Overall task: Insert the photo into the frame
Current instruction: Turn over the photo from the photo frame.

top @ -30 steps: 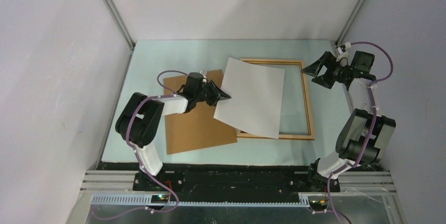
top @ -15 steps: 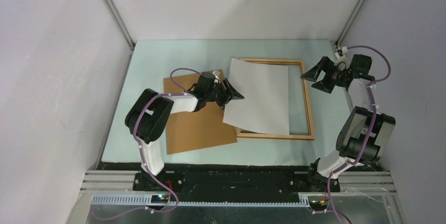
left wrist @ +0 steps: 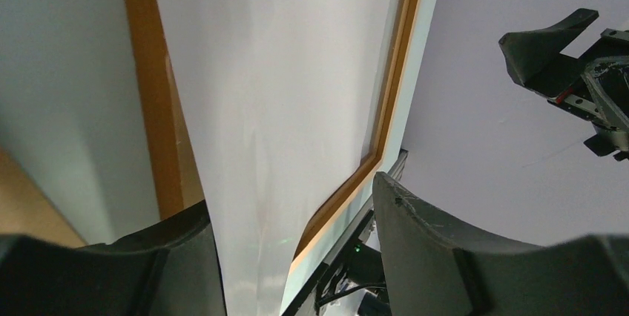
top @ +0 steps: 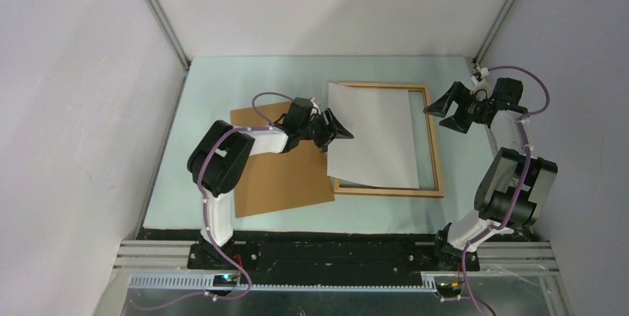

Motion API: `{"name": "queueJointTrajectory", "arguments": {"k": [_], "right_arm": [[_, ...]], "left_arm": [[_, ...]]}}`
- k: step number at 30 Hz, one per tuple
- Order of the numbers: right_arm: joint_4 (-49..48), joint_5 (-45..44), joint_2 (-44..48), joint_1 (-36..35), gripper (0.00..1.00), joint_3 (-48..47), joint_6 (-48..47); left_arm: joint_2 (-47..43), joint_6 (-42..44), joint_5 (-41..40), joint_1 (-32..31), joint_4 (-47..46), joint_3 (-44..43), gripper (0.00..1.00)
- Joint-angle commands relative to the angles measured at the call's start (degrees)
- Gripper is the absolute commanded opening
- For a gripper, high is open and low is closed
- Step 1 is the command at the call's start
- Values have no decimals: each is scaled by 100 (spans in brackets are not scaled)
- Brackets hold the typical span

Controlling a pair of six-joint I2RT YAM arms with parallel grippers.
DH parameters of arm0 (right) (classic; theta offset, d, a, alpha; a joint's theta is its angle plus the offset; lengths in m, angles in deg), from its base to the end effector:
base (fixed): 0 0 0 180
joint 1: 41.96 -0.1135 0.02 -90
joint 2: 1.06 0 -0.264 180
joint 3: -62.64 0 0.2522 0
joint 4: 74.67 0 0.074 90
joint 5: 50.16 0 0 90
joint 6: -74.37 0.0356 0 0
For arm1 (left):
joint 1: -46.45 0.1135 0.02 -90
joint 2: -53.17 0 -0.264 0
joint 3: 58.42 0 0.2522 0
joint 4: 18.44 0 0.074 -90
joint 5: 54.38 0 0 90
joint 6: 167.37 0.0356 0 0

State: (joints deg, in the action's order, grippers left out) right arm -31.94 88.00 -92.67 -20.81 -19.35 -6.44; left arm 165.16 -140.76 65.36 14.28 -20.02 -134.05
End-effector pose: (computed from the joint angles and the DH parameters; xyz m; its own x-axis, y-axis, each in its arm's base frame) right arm 0.3227 -0.0964 0.2579 -0.7583 0.4076 -0.5088 -0.0635 0.7306 0.6799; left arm 0.3361 -0.2322 0.1489 -0.9380 -0.3271 -0.1149 -0.0702 0.5036 -0.8611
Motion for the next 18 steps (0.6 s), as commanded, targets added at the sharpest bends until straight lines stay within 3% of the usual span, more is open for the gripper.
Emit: {"name": "queueJointTrajectory", "arguments": {"k": [1, 18], "right_arm": [[83, -136, -23, 28, 98, 7, -235], [257, -133, -69, 30, 98, 13, -341]], "left_arm": [[149, 63, 232, -92, -48, -320, 64], [697, 629, 313, -276, 884, -1333, 71]]}}
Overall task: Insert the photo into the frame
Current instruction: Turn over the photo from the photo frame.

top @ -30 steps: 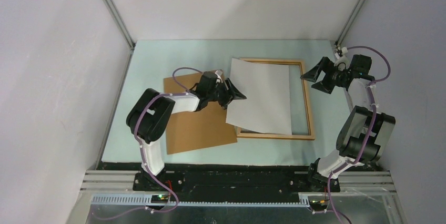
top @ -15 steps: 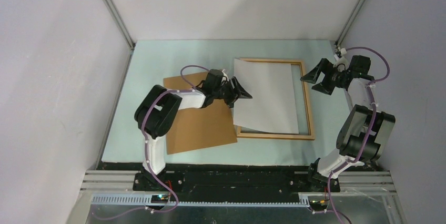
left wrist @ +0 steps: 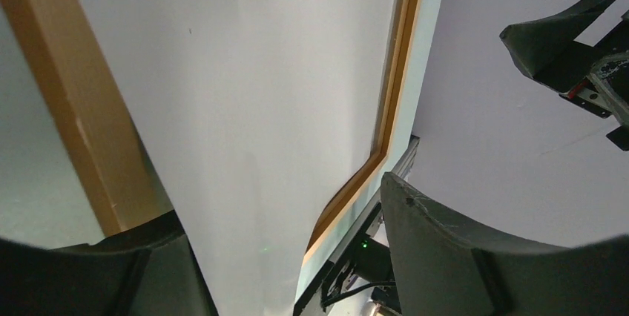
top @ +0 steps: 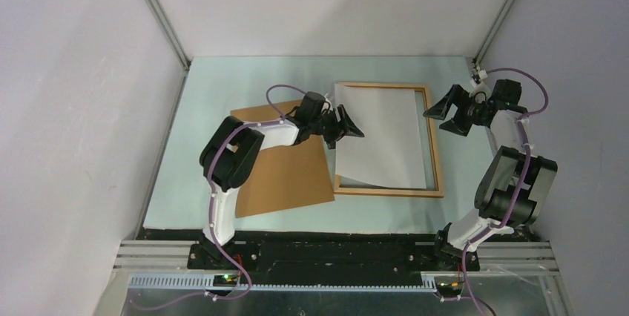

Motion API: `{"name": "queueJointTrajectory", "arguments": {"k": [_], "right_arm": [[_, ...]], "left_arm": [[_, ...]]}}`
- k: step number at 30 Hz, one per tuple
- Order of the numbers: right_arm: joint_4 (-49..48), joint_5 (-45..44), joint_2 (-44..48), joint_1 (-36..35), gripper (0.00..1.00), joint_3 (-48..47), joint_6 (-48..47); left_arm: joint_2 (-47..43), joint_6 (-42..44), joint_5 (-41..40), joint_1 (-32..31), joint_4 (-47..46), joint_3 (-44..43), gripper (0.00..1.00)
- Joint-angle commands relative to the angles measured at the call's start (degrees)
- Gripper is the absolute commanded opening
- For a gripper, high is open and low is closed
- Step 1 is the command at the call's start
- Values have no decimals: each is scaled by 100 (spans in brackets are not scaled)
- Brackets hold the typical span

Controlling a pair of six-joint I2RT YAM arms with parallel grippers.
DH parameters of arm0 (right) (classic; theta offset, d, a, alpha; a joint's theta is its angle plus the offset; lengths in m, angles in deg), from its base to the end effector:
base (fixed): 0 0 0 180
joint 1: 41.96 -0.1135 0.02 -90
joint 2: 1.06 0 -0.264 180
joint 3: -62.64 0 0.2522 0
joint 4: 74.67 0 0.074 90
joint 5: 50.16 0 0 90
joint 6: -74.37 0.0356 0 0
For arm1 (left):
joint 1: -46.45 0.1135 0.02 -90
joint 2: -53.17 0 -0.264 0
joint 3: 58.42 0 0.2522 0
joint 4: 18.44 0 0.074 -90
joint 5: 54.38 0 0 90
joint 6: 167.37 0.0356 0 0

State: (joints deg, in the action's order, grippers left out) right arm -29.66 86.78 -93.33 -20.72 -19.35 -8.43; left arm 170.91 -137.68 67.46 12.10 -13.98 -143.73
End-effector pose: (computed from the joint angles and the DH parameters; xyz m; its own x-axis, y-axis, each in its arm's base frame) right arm 0.3213 -0.0970 0.2515 -0.7778 0.3941 -0.4897 -0.0433 0.7436 0.6672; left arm 0.3519 -0.2633 0.1493 -0.9645 -0.2347 -0.1210 -0.0206 0.5237 -0.8516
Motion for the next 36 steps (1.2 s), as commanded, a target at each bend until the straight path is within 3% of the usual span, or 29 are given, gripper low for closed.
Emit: {"name": "queueJointTrajectory", "arguments": {"k": [1, 12, 36], "right_arm": [[35, -14, -3, 21, 98, 5, -143], [52, -35, 14, 45, 98, 7, -162], [43, 10, -53, 127, 97, 60, -177]], "left_arm": [[142, 392, 99, -60, 429, -424, 71], [475, 817, 3, -149, 1173, -1157, 76], [999, 1001, -240, -239, 1702, -2048, 85]]}}
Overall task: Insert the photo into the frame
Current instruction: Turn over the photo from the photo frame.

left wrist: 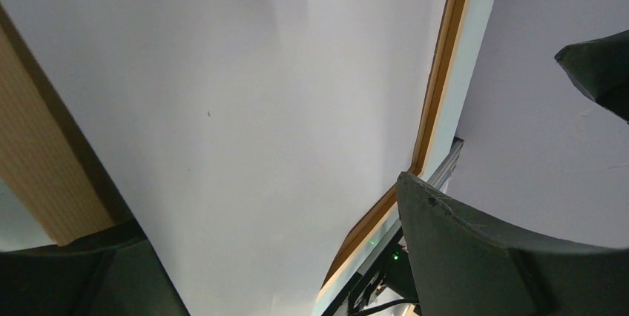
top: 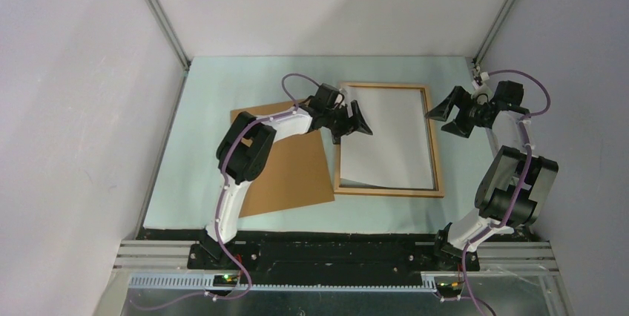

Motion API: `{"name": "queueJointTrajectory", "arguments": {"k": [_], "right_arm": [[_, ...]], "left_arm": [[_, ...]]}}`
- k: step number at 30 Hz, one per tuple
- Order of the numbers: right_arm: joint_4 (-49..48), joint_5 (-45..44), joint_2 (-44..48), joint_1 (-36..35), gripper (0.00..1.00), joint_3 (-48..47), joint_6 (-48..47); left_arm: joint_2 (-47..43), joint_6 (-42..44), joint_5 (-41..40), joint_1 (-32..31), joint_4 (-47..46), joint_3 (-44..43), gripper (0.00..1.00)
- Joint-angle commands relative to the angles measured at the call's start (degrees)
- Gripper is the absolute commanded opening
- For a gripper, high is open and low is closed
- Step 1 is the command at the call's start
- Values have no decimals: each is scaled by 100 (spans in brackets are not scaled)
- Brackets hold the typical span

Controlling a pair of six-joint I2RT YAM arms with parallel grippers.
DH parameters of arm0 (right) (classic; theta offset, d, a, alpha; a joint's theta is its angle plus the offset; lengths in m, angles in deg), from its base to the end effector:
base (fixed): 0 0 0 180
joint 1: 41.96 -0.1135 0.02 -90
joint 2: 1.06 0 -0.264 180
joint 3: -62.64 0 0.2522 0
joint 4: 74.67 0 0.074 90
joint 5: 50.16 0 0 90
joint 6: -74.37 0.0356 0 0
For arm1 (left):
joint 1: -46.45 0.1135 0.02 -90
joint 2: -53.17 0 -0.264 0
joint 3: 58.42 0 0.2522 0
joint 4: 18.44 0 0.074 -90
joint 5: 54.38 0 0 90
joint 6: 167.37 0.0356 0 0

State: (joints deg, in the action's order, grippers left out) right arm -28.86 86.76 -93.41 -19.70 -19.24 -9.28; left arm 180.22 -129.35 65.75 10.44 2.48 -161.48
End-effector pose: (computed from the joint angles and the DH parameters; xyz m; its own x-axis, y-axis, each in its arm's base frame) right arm 0.3184 -0.1022 0.2497 -0.7779 0.4000 -0.4845 -0.0307 0.7460 0.6652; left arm 0.3808 -0.2988 0.1477 -0.9789 -0.1308 -0.1570 0.0404 0.6292 -0.7762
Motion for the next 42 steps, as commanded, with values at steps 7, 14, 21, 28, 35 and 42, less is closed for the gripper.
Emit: {"name": "queueJointTrajectory", "arguments": {"k": [7, 14, 21, 28, 35, 42], "right_arm": [[-28, 28, -46, 37, 97, 46, -92], [-40, 37, -35, 58, 97, 79, -88], [-50, 51, -52, 74, 97, 79, -90], [-34, 59, -54, 85, 97, 79, -95], [-70, 92, -62, 103, 97, 114, -73], [-49, 124, -71, 124, 97, 114, -79]], "left_arm": [[177, 148, -79, -89, 136, -438, 86], [233, 176, -80, -89, 221, -565, 88], [205, 206, -157, -89, 324, -575, 93], [159, 253, -205, -83, 445, -647, 100], [186, 285, -235, -119, 564, -729, 100], [278, 337, -233, -160, 722, -953, 100]]}}
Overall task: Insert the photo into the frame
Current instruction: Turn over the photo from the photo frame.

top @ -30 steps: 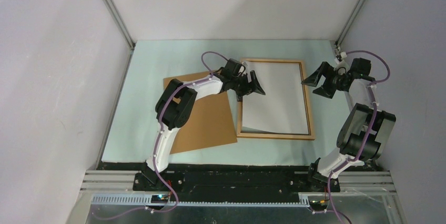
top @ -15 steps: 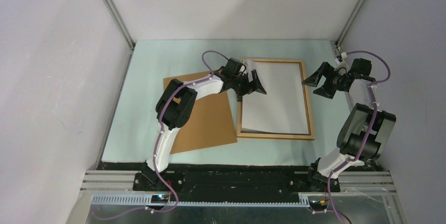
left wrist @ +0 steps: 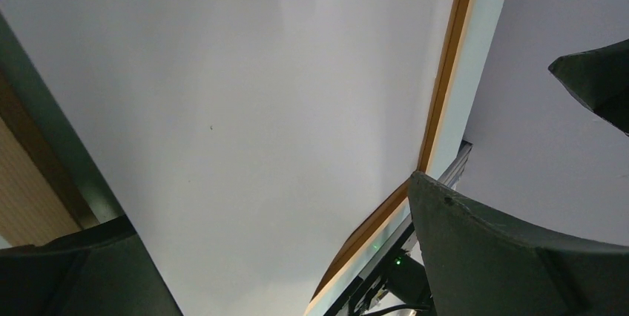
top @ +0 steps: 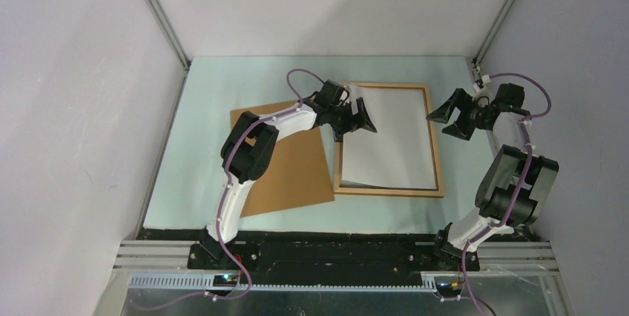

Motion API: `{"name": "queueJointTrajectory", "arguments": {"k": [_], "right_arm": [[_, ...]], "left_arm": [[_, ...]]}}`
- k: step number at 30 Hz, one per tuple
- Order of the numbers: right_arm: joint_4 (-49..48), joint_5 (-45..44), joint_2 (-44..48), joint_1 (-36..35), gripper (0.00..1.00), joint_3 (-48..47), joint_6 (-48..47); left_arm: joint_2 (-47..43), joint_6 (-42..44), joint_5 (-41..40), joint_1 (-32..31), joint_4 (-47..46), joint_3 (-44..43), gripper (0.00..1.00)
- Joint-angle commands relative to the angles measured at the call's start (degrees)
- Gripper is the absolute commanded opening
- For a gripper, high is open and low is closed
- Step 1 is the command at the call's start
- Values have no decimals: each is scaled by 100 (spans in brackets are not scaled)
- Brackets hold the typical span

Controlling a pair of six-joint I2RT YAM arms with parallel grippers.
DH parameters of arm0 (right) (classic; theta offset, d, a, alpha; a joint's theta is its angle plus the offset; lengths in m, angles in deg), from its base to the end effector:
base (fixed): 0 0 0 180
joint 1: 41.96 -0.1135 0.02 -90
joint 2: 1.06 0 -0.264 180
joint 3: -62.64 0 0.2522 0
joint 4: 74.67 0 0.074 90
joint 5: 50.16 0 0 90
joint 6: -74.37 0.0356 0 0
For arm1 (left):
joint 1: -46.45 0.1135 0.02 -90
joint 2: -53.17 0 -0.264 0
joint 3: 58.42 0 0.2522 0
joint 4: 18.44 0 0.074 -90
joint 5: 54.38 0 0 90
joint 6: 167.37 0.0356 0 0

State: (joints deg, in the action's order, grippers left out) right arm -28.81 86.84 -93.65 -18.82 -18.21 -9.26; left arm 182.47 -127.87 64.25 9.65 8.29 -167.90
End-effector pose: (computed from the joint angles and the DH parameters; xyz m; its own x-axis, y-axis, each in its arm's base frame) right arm 0.3151 -0.1063 0.2429 -0.7819 0.4164 -0.4640 -0.0056 0.7395 0.6731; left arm 0.3876 -0.3113 0.1559 -0.9791 -0.1134 -0.1690 0.0537 0.6571 -0.7519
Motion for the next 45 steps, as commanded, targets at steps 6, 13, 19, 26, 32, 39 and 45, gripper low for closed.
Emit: {"name": "queueJointTrajectory", "arguments": {"k": [6, 13, 19, 26, 32, 39, 45], "right_arm": [[-52, 141, -64, 67, 97, 12, -74], [-38, 179, -74, 90, 97, 12, -65], [-71, 207, -83, 95, 97, 29, -46], [-67, 201, -65, 104, 97, 29, -48], [-106, 169, 20, 92, 98, 29, -68], [-167, -30, 257, -115, 99, 28, -138], [-240, -555, 749, -573, 99, 29, -302]], "left_arm": [[-44, 217, -195, -66, 394, -310, 100], [-277, 248, -357, -50, 525, -144, 100], [-511, 398, -586, 5, 665, -52, 100], [-905, 486, -887, 80, 750, 327, 100], [-1558, 973, -1332, 181, 832, 660, 100], [-2538, 2143, -2143, 396, 898, 1110, 100], [-3202, 3092, -3038, 632, 913, 1532, 100]]}}
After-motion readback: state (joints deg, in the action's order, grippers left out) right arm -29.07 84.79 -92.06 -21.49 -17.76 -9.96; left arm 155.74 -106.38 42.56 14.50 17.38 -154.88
